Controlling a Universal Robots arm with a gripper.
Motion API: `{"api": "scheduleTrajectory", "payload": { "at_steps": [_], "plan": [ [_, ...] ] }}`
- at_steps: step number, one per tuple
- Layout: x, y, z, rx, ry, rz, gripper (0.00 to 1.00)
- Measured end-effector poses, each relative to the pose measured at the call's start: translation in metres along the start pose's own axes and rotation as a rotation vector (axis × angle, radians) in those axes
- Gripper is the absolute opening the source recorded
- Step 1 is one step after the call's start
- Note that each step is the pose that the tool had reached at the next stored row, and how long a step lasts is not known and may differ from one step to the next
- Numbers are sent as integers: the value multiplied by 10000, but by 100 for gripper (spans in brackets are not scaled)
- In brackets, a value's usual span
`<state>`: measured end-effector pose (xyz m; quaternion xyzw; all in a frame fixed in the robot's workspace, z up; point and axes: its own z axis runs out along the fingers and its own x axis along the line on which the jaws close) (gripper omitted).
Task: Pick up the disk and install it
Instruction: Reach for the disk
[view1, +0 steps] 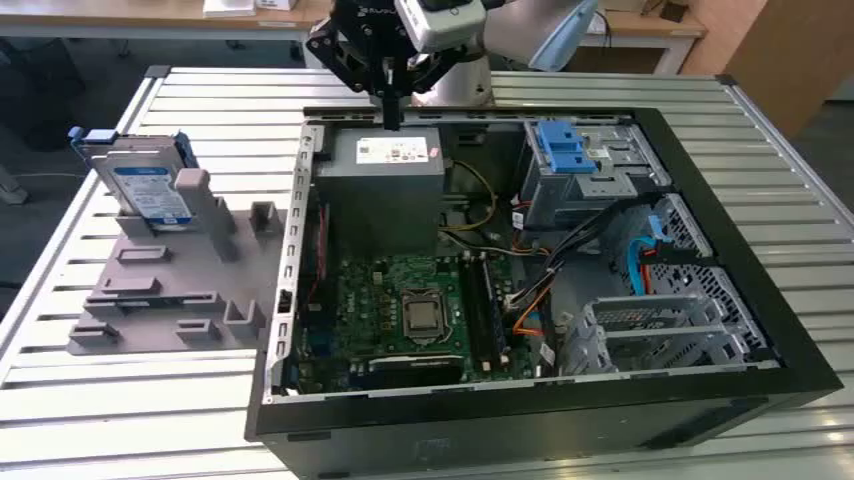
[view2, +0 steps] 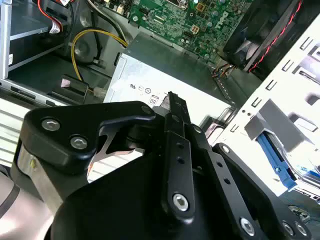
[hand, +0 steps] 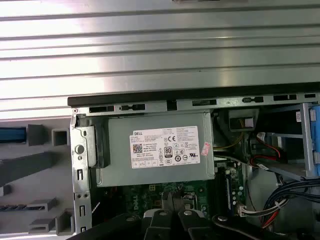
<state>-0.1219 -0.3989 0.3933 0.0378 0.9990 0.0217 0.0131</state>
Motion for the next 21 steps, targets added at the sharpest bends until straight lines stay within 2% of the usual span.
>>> {"api": "scheduleTrajectory", "payload": {
  "at_steps": [15, 21],
  "plan": [
    [18, -1, 0, 0, 0, 1, 11],
    [62, -5, -2, 1, 0, 0, 11]
  ]
}}
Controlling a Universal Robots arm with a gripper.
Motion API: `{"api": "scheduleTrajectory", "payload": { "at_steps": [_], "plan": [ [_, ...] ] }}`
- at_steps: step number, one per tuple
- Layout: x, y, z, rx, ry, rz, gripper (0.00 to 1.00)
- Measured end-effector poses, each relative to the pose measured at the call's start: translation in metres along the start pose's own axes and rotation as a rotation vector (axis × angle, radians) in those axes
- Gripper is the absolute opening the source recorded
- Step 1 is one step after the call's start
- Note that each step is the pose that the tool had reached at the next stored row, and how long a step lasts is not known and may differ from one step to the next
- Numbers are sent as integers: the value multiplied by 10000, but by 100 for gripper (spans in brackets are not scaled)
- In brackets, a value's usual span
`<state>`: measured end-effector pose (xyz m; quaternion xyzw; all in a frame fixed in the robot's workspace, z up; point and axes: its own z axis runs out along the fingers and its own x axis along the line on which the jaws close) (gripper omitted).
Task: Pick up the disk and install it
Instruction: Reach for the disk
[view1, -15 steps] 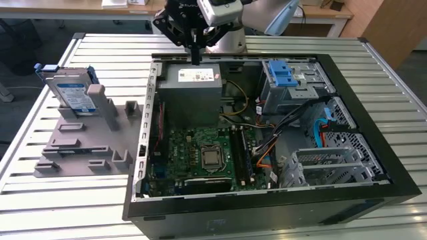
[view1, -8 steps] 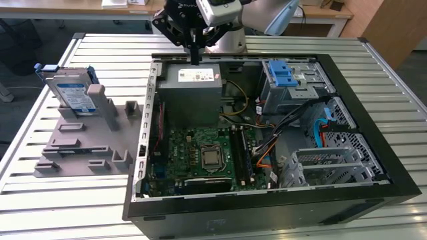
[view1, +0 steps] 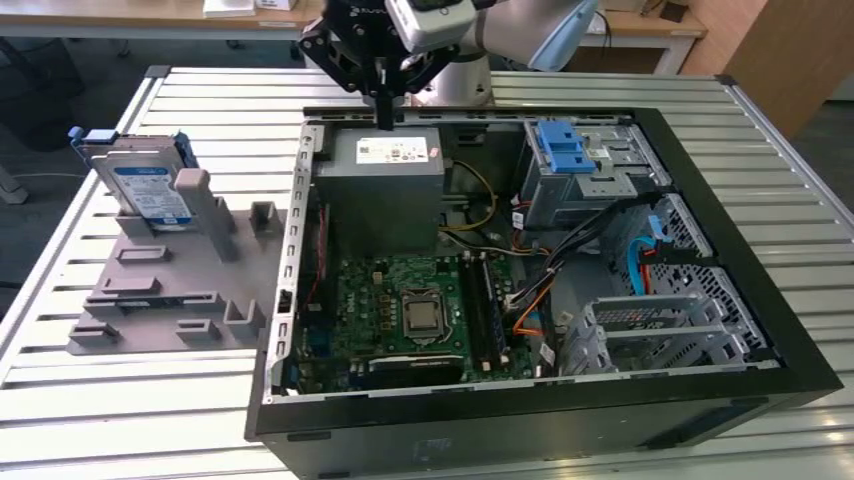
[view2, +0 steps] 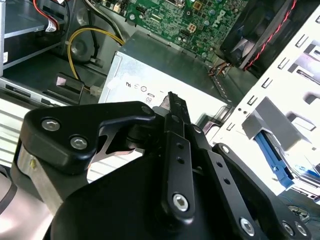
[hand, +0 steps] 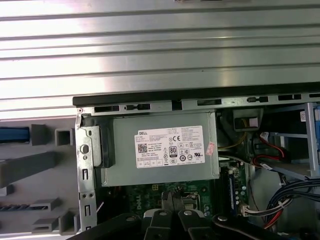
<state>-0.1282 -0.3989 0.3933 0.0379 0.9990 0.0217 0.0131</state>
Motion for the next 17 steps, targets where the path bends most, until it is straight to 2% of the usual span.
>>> {"api": "scheduleTrajectory", "payload": {
  "at_steps": [17],
  "plan": [
    [37, -3, 0, -1, -1, 0, 11]
  ]
}}
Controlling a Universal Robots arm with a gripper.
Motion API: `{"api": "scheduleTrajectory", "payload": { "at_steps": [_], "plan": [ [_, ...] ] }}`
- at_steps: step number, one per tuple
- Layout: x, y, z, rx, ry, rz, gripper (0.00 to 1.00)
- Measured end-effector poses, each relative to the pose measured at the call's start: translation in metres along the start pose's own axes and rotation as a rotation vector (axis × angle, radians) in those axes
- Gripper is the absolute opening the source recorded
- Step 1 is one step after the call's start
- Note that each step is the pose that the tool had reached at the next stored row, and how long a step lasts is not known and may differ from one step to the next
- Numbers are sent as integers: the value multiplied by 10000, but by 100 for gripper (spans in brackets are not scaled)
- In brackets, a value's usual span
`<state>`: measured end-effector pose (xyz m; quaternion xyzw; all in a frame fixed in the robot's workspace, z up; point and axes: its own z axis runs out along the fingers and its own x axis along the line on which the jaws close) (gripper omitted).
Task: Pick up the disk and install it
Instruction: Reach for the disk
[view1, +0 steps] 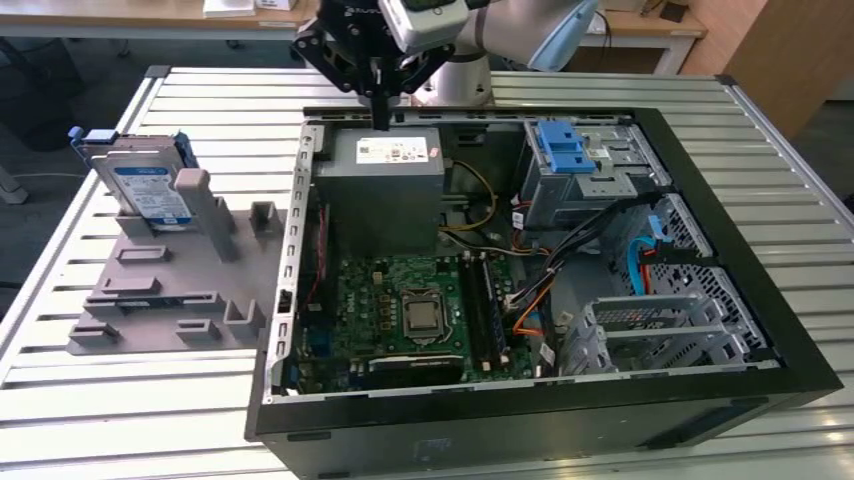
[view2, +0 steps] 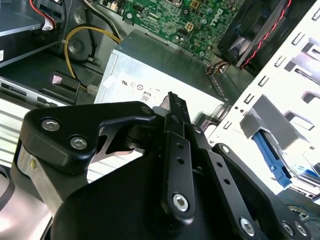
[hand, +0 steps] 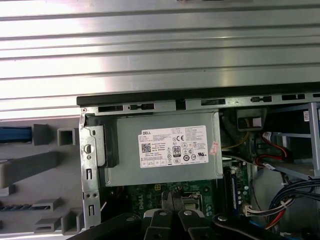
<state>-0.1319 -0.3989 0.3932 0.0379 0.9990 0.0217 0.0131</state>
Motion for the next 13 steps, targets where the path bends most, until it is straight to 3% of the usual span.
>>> {"api": "scheduleTrajectory", "payload": {
  "at_steps": [13],
  "plan": [
    [58, -5, 1, 1, 0, 0, 11]
  ]
}}
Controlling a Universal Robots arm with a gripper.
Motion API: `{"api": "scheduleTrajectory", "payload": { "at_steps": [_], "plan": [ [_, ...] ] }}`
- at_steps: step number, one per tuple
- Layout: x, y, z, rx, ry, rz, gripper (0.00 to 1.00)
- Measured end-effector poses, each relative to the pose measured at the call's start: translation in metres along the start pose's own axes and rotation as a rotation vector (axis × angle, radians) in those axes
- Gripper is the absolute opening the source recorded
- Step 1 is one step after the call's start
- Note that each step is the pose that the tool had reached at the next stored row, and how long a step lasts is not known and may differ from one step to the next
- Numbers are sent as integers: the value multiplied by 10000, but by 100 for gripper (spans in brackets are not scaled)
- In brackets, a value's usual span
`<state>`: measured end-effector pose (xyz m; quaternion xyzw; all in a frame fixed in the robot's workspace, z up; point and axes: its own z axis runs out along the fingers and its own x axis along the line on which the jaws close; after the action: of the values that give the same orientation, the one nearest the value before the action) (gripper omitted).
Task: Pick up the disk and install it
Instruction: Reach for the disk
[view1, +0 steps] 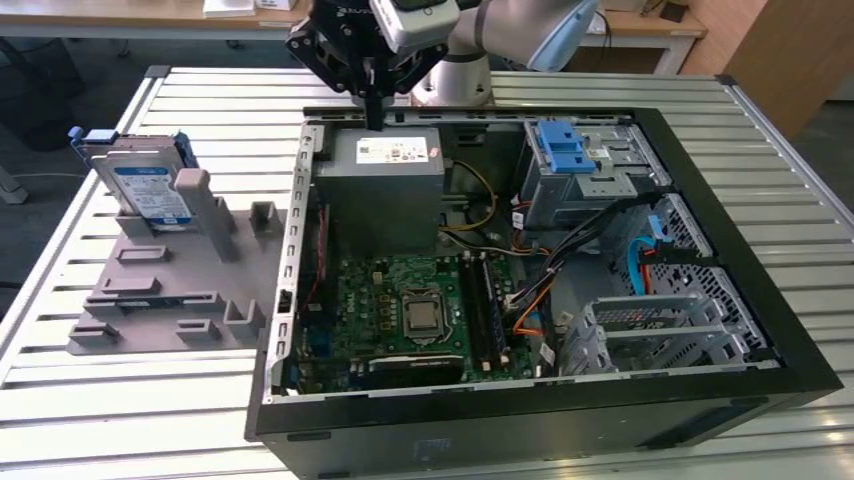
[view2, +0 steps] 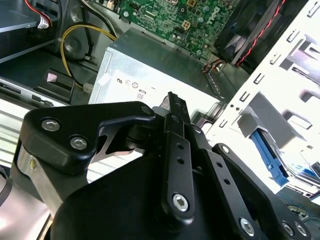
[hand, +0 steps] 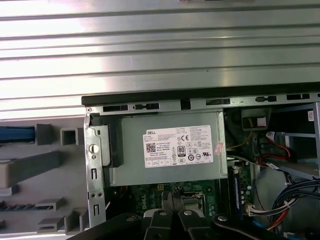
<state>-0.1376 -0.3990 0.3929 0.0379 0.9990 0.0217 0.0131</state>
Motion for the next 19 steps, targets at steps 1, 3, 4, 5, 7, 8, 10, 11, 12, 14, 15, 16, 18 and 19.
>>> {"api": "scheduleTrajectory", "payload": {
  "at_steps": [1, 3, 4, 5, 7, 8, 10, 11, 12, 14, 15, 16, 18, 19],
  "plan": [
    [9, 0, 0, 0, 0, 0, 11],
    [26, -1, 0, 0, 0, 0, 11],
    [34, -2, 0, -1, 0, 1, 11],
    [41, -2, 0, 0, 0, 0, 11],
    [62, -2, 0, 0, 1, -1, 11],
    [77, -1, -1, 1, 1, -1, 11],
    [108, 1, 0, 0, 0, 1, 11],
    [123, 3, 0, -1, 0, 1, 11],
    [140, 4, 0, 0, 0, 1, 11],
    [172, 7, -1, -1, 0, 0, 11],
    [188, 10, 0, -1, 0, 0, 11],
    [204, 15, -1, -1, 0, -1, 11],
    [241, 30, -1, 0, 0, 0, 11],
    [260, 40, -1, 0, 0, 1, 11]
  ]
}}
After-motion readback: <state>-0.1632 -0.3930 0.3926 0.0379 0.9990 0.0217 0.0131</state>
